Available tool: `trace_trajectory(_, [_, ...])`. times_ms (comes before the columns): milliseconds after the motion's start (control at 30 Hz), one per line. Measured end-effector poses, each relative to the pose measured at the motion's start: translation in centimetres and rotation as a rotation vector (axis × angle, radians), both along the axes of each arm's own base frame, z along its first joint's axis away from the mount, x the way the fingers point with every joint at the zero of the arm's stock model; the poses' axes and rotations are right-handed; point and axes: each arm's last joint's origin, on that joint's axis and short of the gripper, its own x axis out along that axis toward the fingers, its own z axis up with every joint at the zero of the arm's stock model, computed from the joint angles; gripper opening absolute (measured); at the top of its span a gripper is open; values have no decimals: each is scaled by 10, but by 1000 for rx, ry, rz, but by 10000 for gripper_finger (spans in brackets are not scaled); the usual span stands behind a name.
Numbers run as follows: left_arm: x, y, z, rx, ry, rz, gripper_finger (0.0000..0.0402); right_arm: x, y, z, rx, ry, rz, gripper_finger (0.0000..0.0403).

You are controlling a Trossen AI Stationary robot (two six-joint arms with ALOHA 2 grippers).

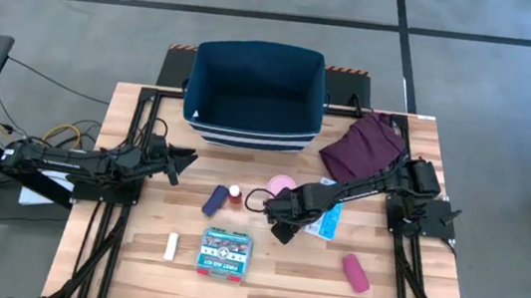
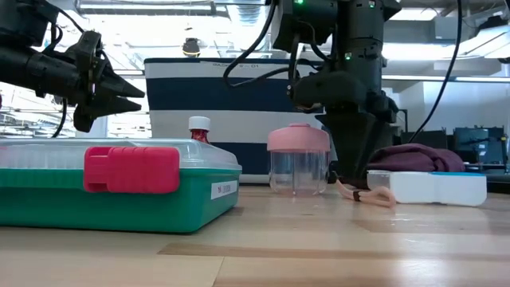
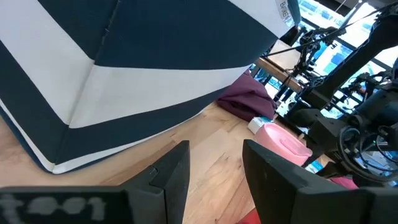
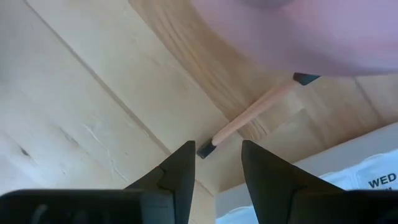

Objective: Pick & place medical supplies in basket/bin
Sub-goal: Put the pink tumbler into the blue bin

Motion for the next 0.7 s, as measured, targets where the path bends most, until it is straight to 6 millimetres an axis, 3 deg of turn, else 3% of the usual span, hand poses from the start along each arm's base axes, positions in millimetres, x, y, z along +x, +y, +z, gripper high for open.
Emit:
trace_trajectory(167, [0, 0, 0, -2, 1, -18, 137, -1, 6, -1, -3, -1, -25, 125])
trace_trajectory(433, [0, 0, 0, 9, 7, -19, 137, 2, 12, -26, -7, 64, -34, 125])
trace_trajectory(700, [0, 0, 0, 10, 8, -20, 137, 6, 9, -26, -16, 32, 8, 123])
